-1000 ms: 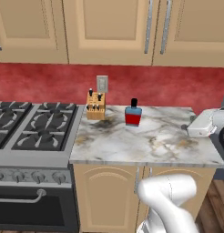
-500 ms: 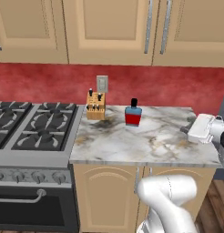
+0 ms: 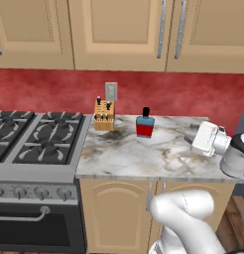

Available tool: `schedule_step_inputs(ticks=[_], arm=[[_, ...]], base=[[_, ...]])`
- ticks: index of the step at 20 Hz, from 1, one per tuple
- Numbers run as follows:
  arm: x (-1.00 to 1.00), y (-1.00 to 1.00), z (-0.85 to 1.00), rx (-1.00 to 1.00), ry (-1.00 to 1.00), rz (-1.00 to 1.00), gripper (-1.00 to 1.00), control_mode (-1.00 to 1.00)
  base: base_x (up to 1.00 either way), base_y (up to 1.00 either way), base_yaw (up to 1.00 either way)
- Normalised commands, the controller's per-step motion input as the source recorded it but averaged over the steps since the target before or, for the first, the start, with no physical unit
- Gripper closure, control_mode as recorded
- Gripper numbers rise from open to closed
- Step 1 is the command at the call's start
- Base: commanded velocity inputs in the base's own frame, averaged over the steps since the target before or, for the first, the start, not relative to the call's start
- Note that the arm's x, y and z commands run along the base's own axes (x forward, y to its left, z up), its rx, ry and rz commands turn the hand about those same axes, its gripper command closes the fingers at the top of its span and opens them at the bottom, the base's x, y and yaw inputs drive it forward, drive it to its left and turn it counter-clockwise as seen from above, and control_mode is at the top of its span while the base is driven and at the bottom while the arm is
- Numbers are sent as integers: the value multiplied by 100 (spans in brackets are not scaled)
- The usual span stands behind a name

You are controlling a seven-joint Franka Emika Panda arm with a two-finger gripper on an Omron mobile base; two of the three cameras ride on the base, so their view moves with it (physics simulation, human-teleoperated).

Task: Move the drinks to the dining counter.

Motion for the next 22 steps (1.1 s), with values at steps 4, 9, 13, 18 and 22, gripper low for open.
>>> schedule_step_inputs(ticks=[4,9,13,18,22], arm=[[2,-5,0,0,5,0,-100,-100],[32,-13,0,-4,12,0,-100,-100],[45,0,3,-6,2,0,-100,-100],[9,0,2,-13,1,0,-100,-100],[21,0,4,-19,3,0,-100,-100]], base=[[0,0,0],[0,0,0],[0,0,0],[0,0,0],[0,0,0]])
